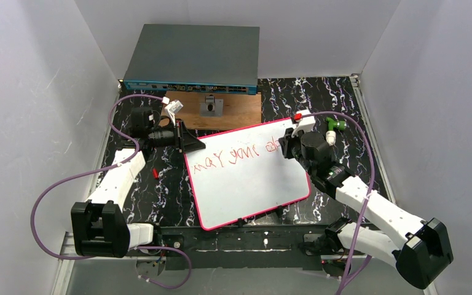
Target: Write a sentence on the whiteboard
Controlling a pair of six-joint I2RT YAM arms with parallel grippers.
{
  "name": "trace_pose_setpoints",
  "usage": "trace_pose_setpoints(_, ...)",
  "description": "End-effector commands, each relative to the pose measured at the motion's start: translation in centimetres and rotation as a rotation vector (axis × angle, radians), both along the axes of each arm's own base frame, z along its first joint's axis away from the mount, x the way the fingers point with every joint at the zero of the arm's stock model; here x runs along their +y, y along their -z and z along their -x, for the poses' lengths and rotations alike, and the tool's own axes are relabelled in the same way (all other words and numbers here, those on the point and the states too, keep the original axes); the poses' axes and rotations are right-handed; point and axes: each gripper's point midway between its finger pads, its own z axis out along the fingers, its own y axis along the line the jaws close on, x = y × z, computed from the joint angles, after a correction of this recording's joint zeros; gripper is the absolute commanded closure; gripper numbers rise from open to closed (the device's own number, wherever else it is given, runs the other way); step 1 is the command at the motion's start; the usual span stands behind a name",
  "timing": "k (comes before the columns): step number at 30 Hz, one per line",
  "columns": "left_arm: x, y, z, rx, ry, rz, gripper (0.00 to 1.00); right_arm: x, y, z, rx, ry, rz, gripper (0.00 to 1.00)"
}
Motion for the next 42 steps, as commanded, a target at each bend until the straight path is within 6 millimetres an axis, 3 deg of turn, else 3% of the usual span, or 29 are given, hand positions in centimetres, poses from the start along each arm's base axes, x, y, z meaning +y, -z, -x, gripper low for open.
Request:
trace_pose_setpoints(1,1.7,2.1,-2.0,-0.146,-0.076,-0.169,1.00,-1.0,0.0,-0.1,-0.016,0.037,0.026,0.99)
trace_pose_setpoints(12,1.6,2.1,-1.9,-0.148,-0.073,-0.172,1.00,-1.3,-1.7,-2.5,-0.066,0.086,0.081,0.99)
trace_pose_setpoints(23,1.6,2.1,-1.9,-0.151,-0.073,-0.176,1.00,0.0,-3.4,-2.4,-0.087,0.037,0.025,0.99)
trace_pose_setpoints(42,1.6,2.1,-1.9,-0.150,-0.071,-0.176,1.00,-1.7,0.7,-0.9,-0.008,0.073,0.067,0.99)
